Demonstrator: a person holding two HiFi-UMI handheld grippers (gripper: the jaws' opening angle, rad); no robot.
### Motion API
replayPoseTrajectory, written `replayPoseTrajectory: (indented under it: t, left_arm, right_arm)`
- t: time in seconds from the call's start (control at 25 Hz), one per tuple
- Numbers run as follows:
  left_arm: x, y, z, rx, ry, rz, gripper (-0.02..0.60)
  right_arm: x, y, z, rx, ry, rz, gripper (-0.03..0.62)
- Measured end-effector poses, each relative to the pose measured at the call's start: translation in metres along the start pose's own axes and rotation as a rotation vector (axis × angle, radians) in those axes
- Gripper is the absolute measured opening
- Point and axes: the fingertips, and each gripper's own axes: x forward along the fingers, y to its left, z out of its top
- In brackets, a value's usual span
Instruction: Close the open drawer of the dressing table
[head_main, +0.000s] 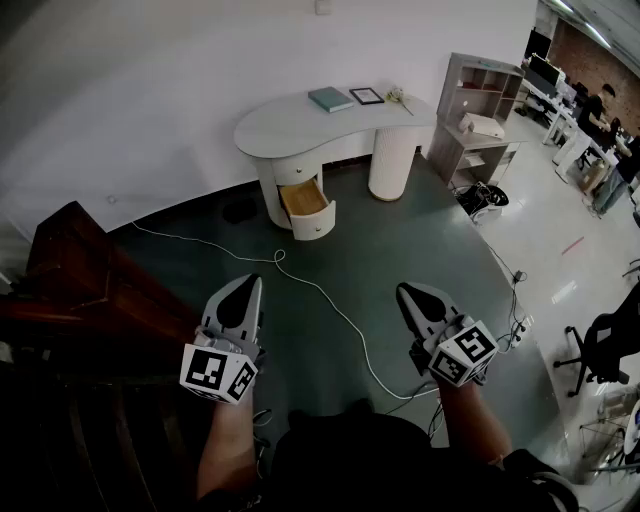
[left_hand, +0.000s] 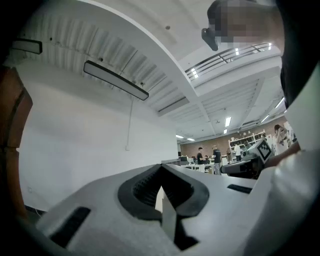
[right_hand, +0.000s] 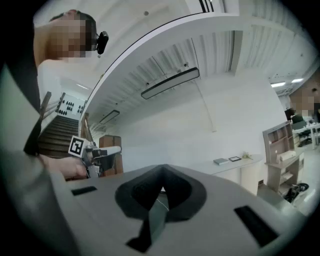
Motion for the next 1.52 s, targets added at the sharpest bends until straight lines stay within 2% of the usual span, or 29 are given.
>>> replayPoseTrajectory:
  t: [0.16, 0.4, 0.72, 1.04, 1.28, 1.52]
  left_arm:
    - [0.005, -0.013, -0.009, 0.016, 0.041, -0.065, 0.005]
    - [0.013, -0.041, -0.025, -0.004, 0.111, -0.158, 0.005]
    - [0.031, -0.067, -0.059, -0.07, 0.188, -0.13, 0.005]
    - [0.055, -0.117, -0.083, -0.12, 0.226, -0.187, 0.005]
    - [0.081, -0.102, -0.086, -0.108, 0.211, -0.172, 0.006]
    - [0.123, -0.052, -0.1, -0.111, 0.183, -0.156, 0.006]
  right_arm:
    - [-0.006, -0.008, -0.004, -0.003, 0.005, -0.02, 0.002]
    - [-0.012, -0.018, -0.009, -0.001, 0.005, -0.02, 0.002]
    - [-0.043, -0.038, -0.019, 0.042, 0.01, 0.004, 0.002]
    - [-0.069, -0.065, -0.043, 0.116, 0.033, 0.034, 0.003]
    - [-0.051, -0.089, -0.052, 0.146, 0.064, 0.014, 0.003]
    - [0.001, -0.121, -0.052, 0.127, 0.099, -0.004, 0.005]
